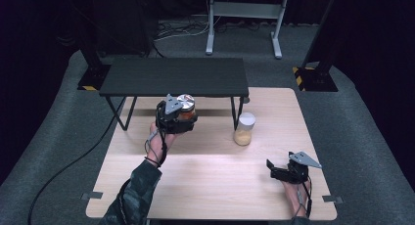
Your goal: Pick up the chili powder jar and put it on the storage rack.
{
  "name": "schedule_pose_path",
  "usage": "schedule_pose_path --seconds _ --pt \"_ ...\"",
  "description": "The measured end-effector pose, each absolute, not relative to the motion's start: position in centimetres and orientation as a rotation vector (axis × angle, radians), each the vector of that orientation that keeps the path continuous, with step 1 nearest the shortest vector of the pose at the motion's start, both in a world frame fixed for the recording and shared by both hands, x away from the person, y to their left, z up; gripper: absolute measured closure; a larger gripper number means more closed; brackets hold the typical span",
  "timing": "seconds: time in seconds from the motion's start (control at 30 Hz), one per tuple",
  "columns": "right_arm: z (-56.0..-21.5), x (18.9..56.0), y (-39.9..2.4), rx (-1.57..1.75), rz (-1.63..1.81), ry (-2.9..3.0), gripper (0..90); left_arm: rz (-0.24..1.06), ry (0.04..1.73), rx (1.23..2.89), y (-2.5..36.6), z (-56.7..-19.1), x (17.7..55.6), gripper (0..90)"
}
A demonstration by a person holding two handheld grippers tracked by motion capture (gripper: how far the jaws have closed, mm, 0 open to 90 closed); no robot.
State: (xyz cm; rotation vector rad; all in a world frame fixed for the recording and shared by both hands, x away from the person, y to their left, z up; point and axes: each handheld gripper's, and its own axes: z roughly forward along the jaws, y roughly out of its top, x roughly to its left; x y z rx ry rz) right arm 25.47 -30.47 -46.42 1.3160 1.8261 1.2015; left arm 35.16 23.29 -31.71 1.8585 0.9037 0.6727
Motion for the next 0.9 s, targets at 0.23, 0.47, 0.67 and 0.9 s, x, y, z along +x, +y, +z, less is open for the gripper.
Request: schedule_pose_path --seconds 0.23,0.47,0.67,0.9 --pt "-46.4 25.5 -30.5 1.317 1.201 1.825 0.1 0.672 0.897 1.856 23.3 -31.1 35.7 31.3" --pt "-46.4 25.5 -30.5 1.318 1.203 1.825 0.1 0.662 0.902 1.851 23.4 -30.8 36.1 31.3" --pt "-46.4 25.5 -30.5 1.319 1.202 1.826 0.1 0.658 0.895 1.852 23.4 -30.6 36.1 31.4" --pt "-46.4 25.5 -30.5 1.321 1.205 1.825 0.2 0.663 0.893 1.856 23.4 -30.3 36.3 31.4"
